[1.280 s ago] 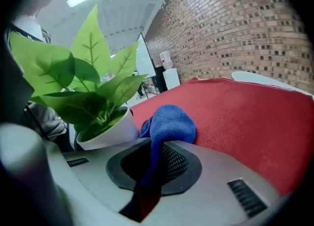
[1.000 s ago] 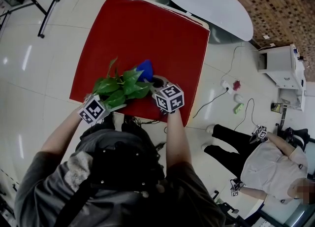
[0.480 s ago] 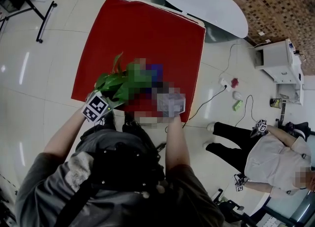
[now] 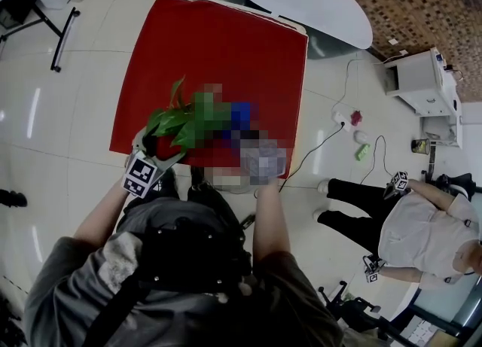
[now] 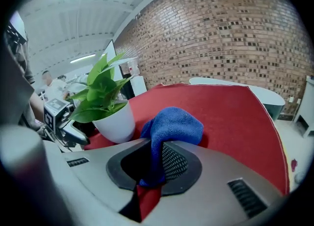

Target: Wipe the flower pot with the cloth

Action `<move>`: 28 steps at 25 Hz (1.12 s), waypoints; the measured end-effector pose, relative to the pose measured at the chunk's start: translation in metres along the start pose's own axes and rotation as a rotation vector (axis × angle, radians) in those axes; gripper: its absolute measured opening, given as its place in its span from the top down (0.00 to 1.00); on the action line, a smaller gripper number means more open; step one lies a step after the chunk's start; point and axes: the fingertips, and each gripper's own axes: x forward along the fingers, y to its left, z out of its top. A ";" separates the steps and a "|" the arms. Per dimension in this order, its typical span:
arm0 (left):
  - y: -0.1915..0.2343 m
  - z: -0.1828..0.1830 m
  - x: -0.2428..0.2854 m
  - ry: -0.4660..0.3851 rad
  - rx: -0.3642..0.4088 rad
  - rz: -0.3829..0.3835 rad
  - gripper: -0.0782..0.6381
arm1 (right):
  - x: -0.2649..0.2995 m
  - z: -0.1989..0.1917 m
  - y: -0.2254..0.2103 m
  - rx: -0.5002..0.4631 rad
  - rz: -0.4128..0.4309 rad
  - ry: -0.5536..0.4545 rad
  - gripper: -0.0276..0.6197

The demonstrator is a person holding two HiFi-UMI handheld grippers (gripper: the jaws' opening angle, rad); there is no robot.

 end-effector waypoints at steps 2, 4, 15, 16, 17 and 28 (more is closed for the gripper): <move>0.010 -0.005 -0.022 -0.022 -0.028 0.063 0.22 | -0.014 -0.004 -0.002 0.024 -0.057 -0.004 0.86; 0.029 -0.003 -0.047 -0.062 -0.062 0.148 0.22 | -0.032 -0.006 -0.002 0.039 -0.124 -0.017 0.86; 0.108 0.121 -0.178 -0.420 -0.029 0.334 0.61 | -0.141 0.095 0.052 0.021 -0.355 -0.384 0.86; 0.110 0.126 -0.186 -0.429 -0.033 0.327 0.67 | -0.147 0.108 0.062 0.007 -0.358 -0.420 0.86; 0.112 0.130 -0.193 -0.439 -0.036 0.323 0.71 | -0.152 0.119 0.072 -0.011 -0.359 -0.455 0.86; 0.052 0.131 -0.235 -0.470 -0.030 0.301 0.87 | -0.209 0.146 0.126 -0.065 -0.296 -0.732 0.86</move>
